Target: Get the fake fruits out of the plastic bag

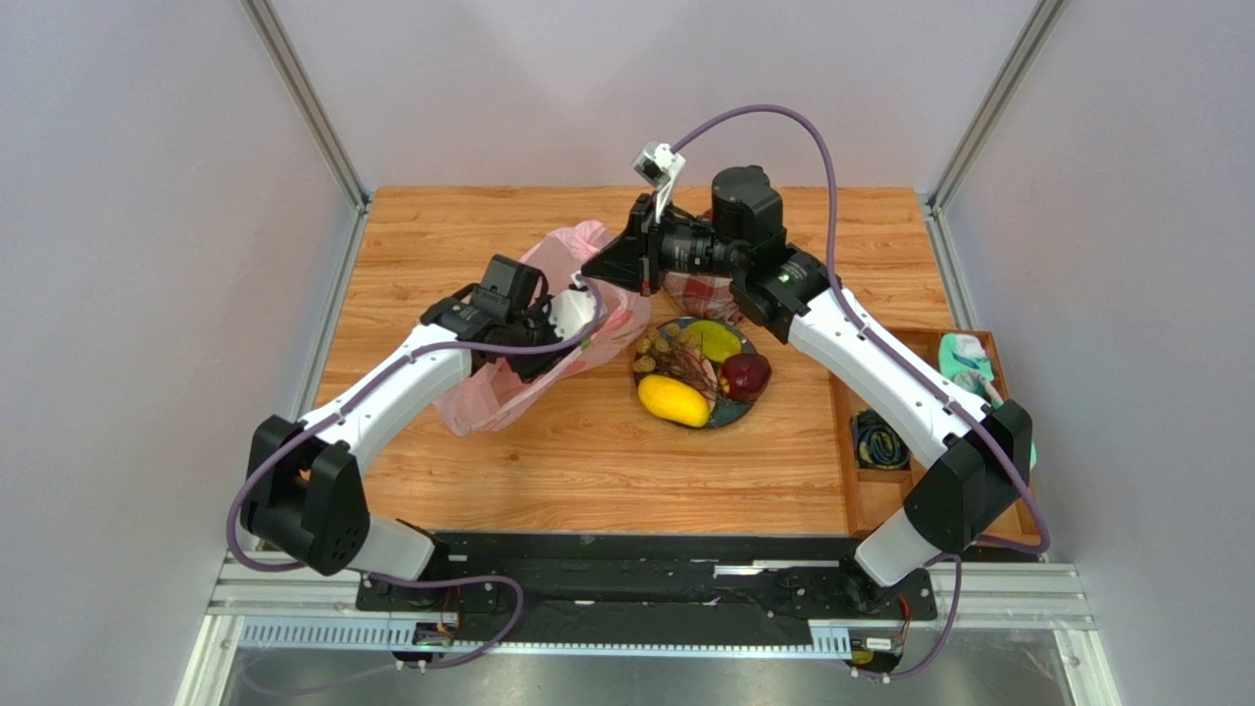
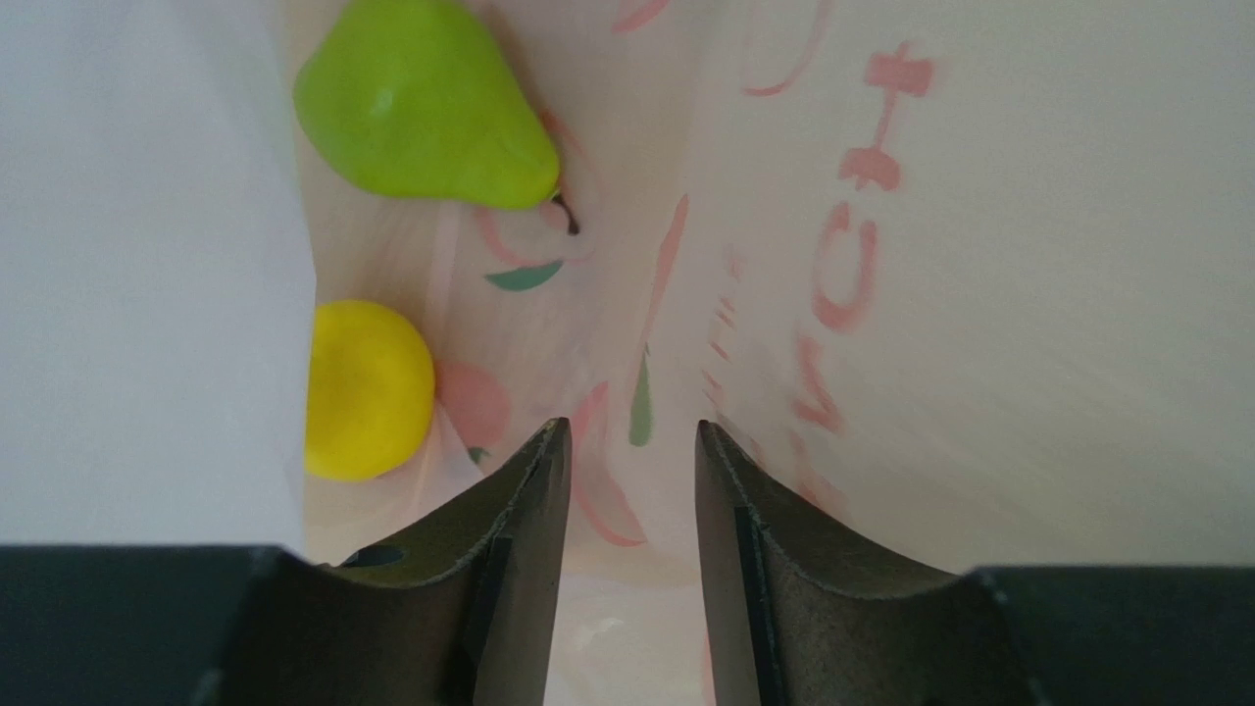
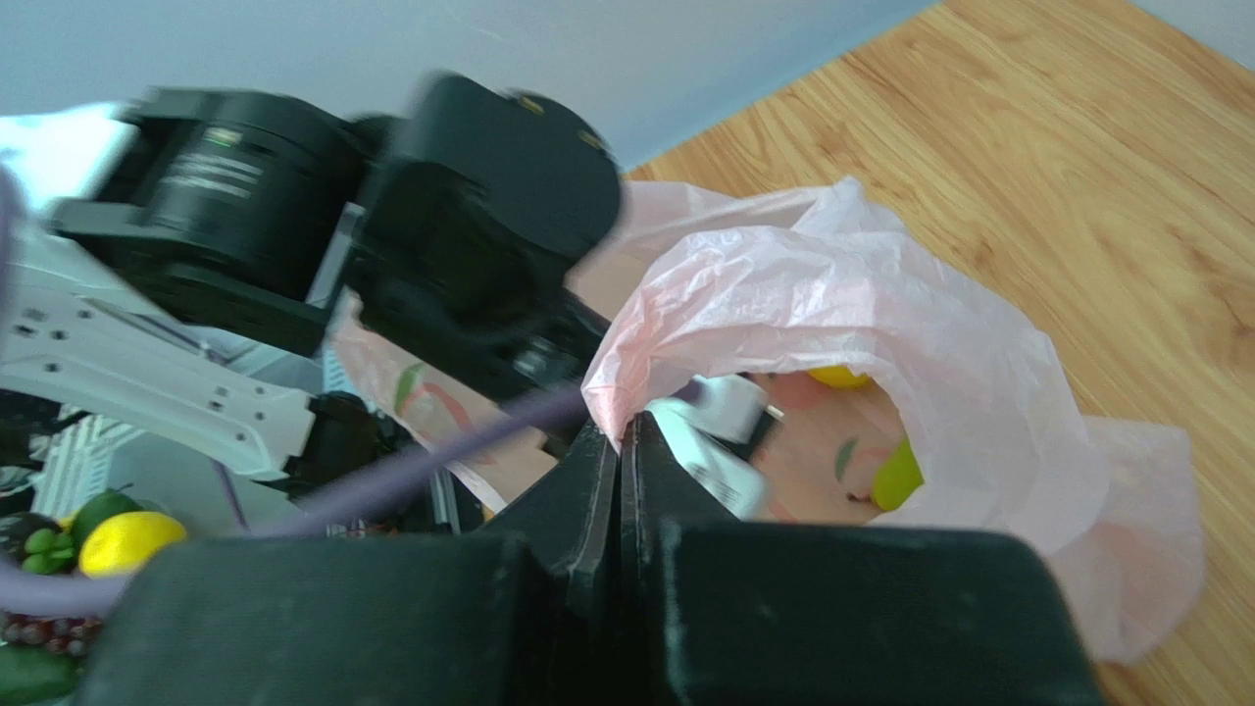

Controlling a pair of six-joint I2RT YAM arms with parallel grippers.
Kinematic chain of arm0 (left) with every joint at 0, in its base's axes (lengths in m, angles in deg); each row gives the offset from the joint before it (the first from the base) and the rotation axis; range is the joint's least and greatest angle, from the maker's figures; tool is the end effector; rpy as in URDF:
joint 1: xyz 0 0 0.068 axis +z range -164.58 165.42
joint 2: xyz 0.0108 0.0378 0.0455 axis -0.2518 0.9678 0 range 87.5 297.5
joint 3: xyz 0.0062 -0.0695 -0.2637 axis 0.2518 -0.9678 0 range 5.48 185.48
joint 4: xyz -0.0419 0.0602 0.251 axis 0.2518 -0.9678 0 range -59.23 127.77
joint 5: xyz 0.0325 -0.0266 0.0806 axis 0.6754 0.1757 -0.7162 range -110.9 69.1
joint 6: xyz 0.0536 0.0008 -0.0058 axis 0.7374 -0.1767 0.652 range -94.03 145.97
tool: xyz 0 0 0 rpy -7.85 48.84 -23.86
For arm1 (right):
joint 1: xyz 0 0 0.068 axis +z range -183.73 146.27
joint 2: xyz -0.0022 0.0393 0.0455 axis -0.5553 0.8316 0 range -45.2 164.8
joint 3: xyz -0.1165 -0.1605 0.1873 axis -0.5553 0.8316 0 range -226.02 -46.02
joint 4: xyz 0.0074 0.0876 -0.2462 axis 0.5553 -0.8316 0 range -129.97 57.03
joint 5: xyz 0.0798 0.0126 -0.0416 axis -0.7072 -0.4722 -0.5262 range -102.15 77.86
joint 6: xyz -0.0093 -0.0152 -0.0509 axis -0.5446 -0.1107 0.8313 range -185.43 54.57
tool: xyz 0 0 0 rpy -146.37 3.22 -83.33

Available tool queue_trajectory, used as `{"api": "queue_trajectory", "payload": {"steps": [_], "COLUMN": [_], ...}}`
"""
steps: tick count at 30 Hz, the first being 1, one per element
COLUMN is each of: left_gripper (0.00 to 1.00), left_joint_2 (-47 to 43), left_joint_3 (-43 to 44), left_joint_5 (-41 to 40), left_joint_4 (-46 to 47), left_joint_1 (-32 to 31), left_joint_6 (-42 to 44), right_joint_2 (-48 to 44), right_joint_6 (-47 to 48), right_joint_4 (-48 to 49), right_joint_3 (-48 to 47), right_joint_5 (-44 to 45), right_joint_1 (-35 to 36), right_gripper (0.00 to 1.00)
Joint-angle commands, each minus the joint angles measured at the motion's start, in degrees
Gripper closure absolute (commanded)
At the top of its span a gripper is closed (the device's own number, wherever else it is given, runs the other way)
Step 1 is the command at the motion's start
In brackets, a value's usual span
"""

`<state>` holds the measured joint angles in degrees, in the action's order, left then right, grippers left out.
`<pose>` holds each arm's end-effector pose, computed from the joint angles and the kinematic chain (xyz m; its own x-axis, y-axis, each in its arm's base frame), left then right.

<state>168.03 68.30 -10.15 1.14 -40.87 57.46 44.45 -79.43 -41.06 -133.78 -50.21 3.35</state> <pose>0.2586 -0.1352 0.2679 -0.3431 0.7417 -0.5764 0.8346 0.5222 0.1752 0.2784 0.2380 0.4117 -0.3662 -0.0380 -0.9298 -0.8972 0.2795 0.3420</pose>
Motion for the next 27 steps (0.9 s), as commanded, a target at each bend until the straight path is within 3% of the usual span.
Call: {"api": "queue_trajectory", "payload": {"steps": [1,6,10,14,27], "left_gripper": [0.48,0.33,0.18,0.1,0.07], "left_joint_2": [2.52,7.96,14.37,17.2,31.7], "left_joint_3": [0.28,2.38,7.65,8.89,15.75], "left_joint_5": [-7.47,-15.74,-17.33,-20.05,-20.41], "left_joint_4": [5.15,6.75,5.51,9.19,11.31], "left_joint_1": [-0.26,0.88,3.16,3.61,6.24], "left_joint_6": [3.93,-1.57,-7.48,-11.0,-13.03], "right_joint_2": [0.53,0.44,-0.79,-0.62,2.37], "right_joint_6": [-3.14,-2.27,2.83,7.13,7.41], "right_joint_4": [5.11,6.43,1.34,-3.76,-7.46], "right_joint_3": [-2.67,-4.16,-4.61,-7.14,-10.14], "right_joint_5": [-4.3,-11.22,-11.68,-12.64,-12.91], "right_joint_1": [0.45,0.62,0.89,0.71,0.62], "right_gripper": [1.0,1.0,1.0,1.0,1.0]}}
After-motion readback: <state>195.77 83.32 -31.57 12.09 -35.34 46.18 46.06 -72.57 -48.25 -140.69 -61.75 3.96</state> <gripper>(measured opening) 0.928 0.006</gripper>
